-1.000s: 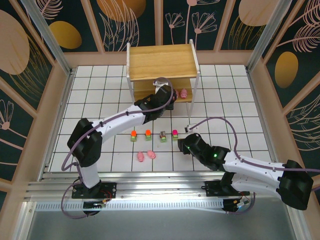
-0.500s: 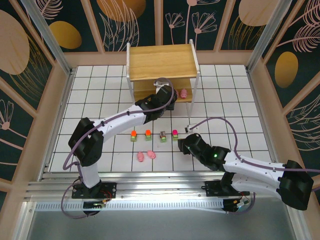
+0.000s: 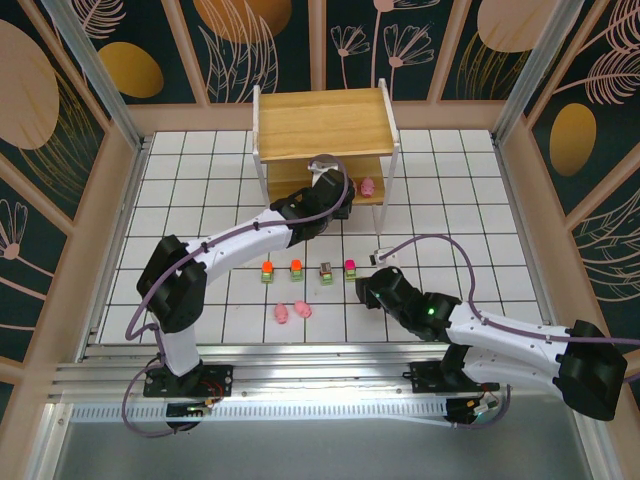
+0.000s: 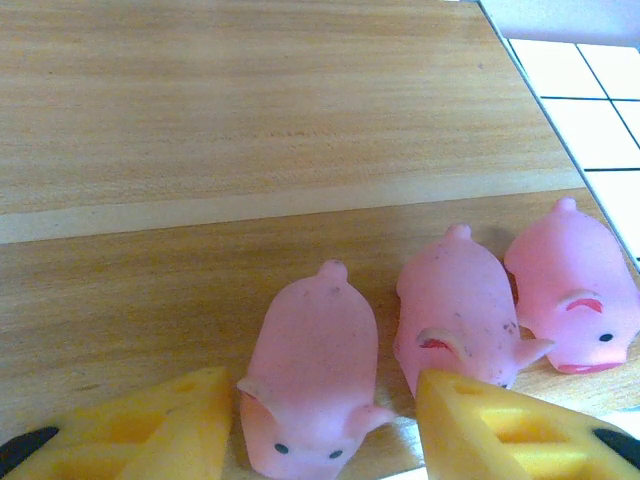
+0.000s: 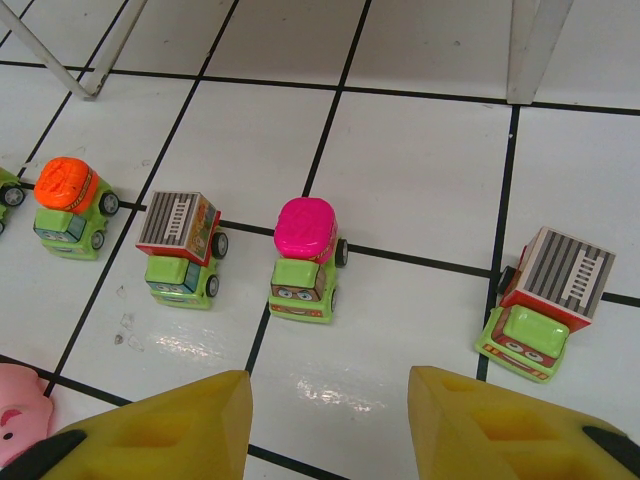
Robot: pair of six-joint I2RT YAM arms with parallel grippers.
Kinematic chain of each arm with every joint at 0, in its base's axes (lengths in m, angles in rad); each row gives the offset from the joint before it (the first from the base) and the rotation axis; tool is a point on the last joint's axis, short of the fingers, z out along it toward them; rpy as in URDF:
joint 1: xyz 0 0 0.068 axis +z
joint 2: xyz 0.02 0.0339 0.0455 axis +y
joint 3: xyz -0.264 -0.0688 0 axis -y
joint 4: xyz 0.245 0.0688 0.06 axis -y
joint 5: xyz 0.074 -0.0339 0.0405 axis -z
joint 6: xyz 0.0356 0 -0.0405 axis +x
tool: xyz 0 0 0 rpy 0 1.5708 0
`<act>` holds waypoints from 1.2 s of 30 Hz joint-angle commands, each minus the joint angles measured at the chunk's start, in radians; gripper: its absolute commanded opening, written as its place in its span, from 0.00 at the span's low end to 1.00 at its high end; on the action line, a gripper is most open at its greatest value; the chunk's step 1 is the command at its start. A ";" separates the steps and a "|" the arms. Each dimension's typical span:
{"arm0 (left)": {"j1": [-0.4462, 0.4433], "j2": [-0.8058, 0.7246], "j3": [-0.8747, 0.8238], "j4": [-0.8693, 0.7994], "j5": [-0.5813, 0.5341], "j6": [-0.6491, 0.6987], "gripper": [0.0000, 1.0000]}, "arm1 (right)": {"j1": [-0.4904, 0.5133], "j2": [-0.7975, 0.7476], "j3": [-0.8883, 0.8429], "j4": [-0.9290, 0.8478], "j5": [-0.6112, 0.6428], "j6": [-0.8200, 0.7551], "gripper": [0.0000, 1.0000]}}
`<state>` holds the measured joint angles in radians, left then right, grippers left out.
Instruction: Place and organize the plastic toys onto the shelf
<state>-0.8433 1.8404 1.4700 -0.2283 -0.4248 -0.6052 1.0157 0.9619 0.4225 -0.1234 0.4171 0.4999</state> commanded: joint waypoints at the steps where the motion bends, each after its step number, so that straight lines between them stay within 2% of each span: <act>1: 0.005 -0.019 0.029 0.015 -0.016 0.010 0.52 | -0.006 -0.016 -0.014 0.016 -0.003 -0.006 0.46; 9: -0.002 -0.091 -0.019 0.030 -0.024 0.025 0.54 | -0.006 -0.013 -0.014 0.019 -0.003 -0.008 0.46; 20: -0.058 -0.191 -0.118 0.005 -0.063 0.039 0.57 | -0.006 -0.011 -0.014 0.019 0.000 -0.008 0.46; 29: -0.114 -0.299 -0.273 -0.011 -0.077 0.018 0.58 | 0.003 -0.010 -0.009 0.015 0.009 -0.008 0.46; 36: -0.179 -0.454 -0.490 -0.004 -0.084 0.006 0.58 | 0.097 0.013 0.024 -0.010 0.115 0.003 0.47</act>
<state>-1.0061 1.4494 1.0344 -0.2283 -0.4831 -0.5869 1.0824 0.9642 0.4229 -0.1219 0.4557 0.4969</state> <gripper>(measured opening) 0.581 0.465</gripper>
